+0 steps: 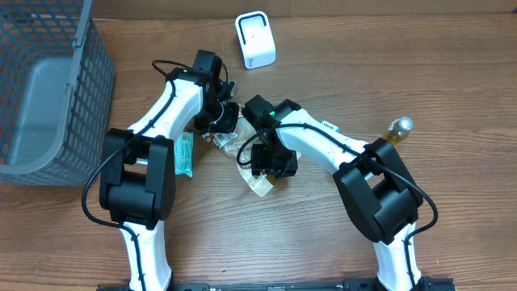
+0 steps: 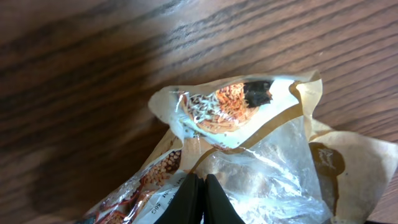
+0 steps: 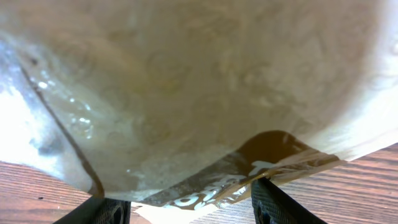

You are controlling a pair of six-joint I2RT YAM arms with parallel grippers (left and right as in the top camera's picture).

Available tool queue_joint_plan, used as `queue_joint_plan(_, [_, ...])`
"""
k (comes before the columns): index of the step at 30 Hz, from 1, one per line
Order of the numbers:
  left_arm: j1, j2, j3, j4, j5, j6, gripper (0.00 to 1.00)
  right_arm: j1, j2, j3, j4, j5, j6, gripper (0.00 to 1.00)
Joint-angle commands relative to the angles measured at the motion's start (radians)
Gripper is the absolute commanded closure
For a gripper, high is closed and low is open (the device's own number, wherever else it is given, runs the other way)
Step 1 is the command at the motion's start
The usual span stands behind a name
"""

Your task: Scan the item barcode

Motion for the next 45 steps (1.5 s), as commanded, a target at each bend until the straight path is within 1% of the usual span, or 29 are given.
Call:
queue_joint_plan(1, [0.002,0.009,-0.003,-0.042,-0.056,-0.028,0.95,-0.008,0.001,-0.026,0.018,0.107,0.007,0.41])
queue_joint_plan(3, [0.002,0.009,-0.003,-0.065,-0.086,-0.048,0.95,-0.008,0.001,-0.026,0.021,0.109,0.006,0.39])
queue_joint_plan(9, [0.002,0.009,-0.003,-0.097,-0.094,-0.049,0.94,-0.008,0.001,-0.026,0.023,0.109,0.004,0.37])
queue_joint_plan(11, [0.002,0.009,-0.003,-0.103,-0.093,-0.049,0.95,-0.008,0.001,-0.026,0.023,0.109,0.004,0.37])
queue_joint_plan(16, [0.003,0.009,0.003,-0.075,-0.079,-0.050,0.96,-0.008,0.001,-0.026,0.026,0.109,0.004,0.36])
queue_joint_plan(22, [0.004,0.009,0.080,-0.071,-0.072,-0.063,0.96,-0.008,0.001,-0.026,0.029,0.109,0.004,0.35])
queue_joint_plan(28, [0.003,0.009,0.120,-0.019,0.073,-0.063,0.96,-0.008,0.001,-0.026,0.030,0.109,0.004,0.34])
queue_joint_plan(29, [0.000,0.009,0.116,-0.005,0.093,-0.063,0.96,-0.008,0.001,-0.026,0.030,0.109,0.004,0.31])
queue_joint_plan(30, [-0.005,0.009,0.108,0.010,0.098,-0.063,0.96,-0.008,0.001,-0.026,0.029,0.109,0.004,0.31])
queue_joint_plan(40, [-0.064,0.037,0.018,0.081,-0.086,-0.063,0.96,-0.008,0.001,-0.026,0.029,0.108,0.004,0.29])
queue_joint_plan(41, [-0.064,0.042,0.015,0.081,-0.084,-0.064,0.96,-0.008,0.001,-0.026,0.029,0.108,0.004,0.24])
queue_joint_plan(43, [-0.062,0.043,0.015,0.078,-0.082,-0.068,0.96,-0.008,0.001,-0.026,0.030,0.108,0.003,0.00])
queue_joint_plan(45, [-0.061,0.043,0.015,0.078,-0.082,-0.068,0.96,-0.009,0.001,-0.024,0.030,0.108,-0.029,0.00])
